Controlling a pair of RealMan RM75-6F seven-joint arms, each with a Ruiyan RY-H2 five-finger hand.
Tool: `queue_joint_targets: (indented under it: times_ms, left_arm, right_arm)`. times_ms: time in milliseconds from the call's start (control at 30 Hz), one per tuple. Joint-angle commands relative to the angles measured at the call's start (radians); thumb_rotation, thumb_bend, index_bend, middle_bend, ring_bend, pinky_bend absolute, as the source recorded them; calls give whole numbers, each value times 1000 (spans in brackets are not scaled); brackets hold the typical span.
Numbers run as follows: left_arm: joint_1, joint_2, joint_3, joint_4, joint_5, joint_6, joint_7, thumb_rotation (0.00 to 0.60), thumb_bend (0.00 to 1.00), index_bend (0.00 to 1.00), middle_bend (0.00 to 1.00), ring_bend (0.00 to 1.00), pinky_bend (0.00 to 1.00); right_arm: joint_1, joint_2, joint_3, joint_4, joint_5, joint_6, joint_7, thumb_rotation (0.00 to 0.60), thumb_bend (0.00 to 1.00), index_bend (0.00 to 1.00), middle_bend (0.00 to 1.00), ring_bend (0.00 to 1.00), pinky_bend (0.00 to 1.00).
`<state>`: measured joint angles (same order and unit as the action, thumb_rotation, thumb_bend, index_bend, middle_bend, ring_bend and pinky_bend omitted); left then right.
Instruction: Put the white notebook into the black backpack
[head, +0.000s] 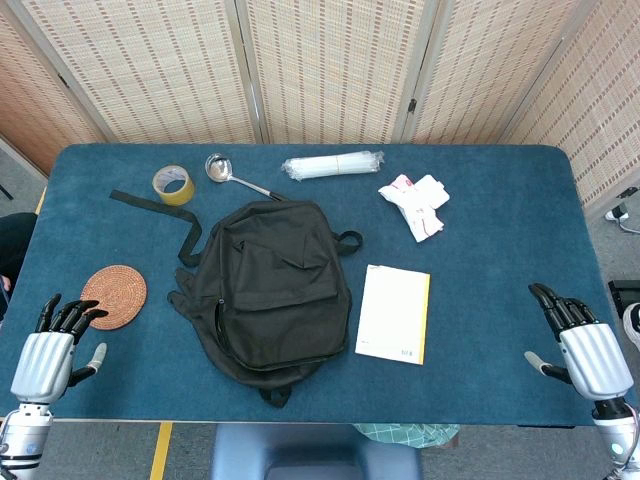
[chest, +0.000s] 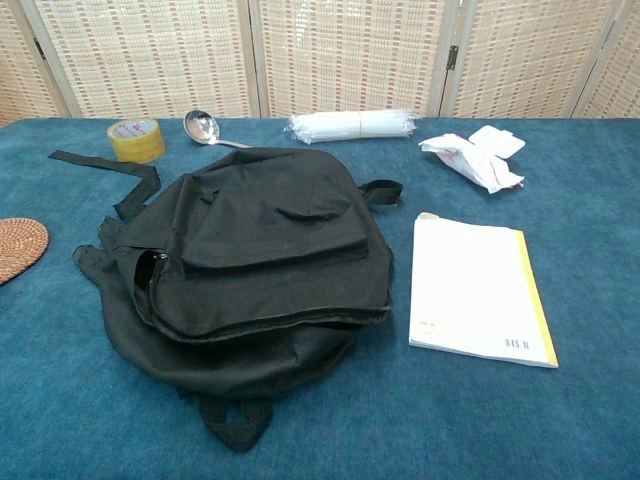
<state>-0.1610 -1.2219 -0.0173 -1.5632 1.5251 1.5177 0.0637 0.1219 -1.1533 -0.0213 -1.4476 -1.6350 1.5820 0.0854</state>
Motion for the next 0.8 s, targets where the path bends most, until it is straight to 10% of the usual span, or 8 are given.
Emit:
queue_joint_targets:
  times_ms: [33,800]
  left_arm:
    - [-2,0,-2,-4,-2,-8,5,600,436,329,241,200,0]
    - [9,13,3,-39,15,-28,26,600,436,330,241,200,0]
  right_arm:
    - [0,-5,1,8,-4,-5,8,600,158,52,144,242,246]
    - [191,-338,-34,413,-193,-178,-20,600,165,168,191,237,267]
